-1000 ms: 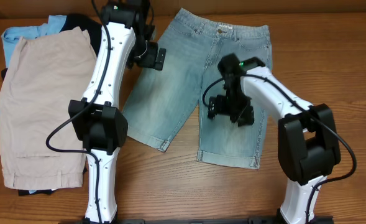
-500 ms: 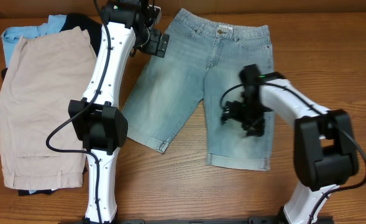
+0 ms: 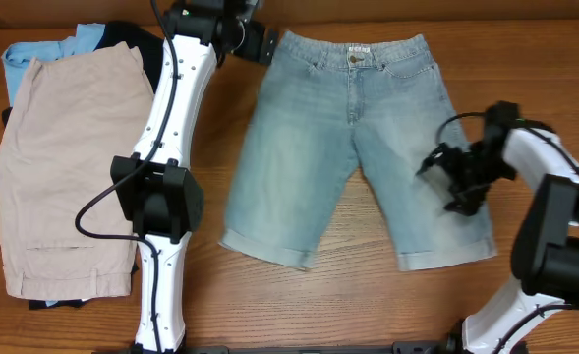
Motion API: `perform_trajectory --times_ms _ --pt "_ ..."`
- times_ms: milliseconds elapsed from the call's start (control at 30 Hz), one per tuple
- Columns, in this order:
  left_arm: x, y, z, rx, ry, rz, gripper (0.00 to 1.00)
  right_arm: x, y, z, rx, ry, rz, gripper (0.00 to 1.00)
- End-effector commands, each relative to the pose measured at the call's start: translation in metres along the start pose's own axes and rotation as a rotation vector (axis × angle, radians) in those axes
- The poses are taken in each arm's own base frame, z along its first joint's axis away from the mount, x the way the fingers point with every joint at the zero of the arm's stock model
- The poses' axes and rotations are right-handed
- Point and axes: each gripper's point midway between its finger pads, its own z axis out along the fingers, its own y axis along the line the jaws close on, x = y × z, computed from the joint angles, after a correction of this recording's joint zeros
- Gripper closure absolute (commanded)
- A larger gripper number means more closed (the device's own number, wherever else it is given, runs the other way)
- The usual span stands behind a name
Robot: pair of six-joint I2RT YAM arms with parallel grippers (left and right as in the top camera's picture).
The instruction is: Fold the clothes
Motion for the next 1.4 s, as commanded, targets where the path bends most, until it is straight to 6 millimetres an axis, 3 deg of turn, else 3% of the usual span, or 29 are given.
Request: perform_trajectory --times_ms 0,167,400,467,533,600,1033,1233,1367 --pt "0.01 -0.015 0.039 0.049 0.006 0.051 0.0 -0.039 -0.046 0.003 0.11 -0.058 0.009 0.0" --pt "0.021 -0.025 0.077 0.062 0.005 0.067 0.0 -0.057 -0.025 -0.045 0.081 -0.108 -0.04 0.0" --pt "0.053 -0.044 0.108 0.074 0.091 0.095 0.0 -0.05 0.027 -0.134 0.023 -0.245 -0.154 0.0" --pt "0.055 -0.04 0.11 0.029 0.102 0.096 0.0 -0.045 0.038 -0.152 0.003 -0.284 -0.178 0.0" --pt "0.06 -0.021 0.109 -0.099 0.13 0.026 0.0 -0.039 0.046 -0.167 -0.013 -0.316 -0.201 0.0" --pt "0.071 -0.008 0.105 -0.192 0.171 -0.036 0.0 -0.031 0.049 -0.174 -0.014 -0.324 -0.214 0.0" --pt "0.122 -0.022 0.105 -0.133 0.365 -0.083 0.0 -0.015 0.039 -0.17 0.07 -0.289 -0.218 0.0" --pt "0.146 -0.035 0.118 -0.058 0.428 -0.1 0.0 -0.012 0.037 -0.168 0.084 -0.276 -0.217 0.0" --pt "0.18 -0.011 0.111 -0.203 0.548 -0.21 0.0 -0.007 0.04 -0.166 0.089 -0.267 -0.228 0.0"
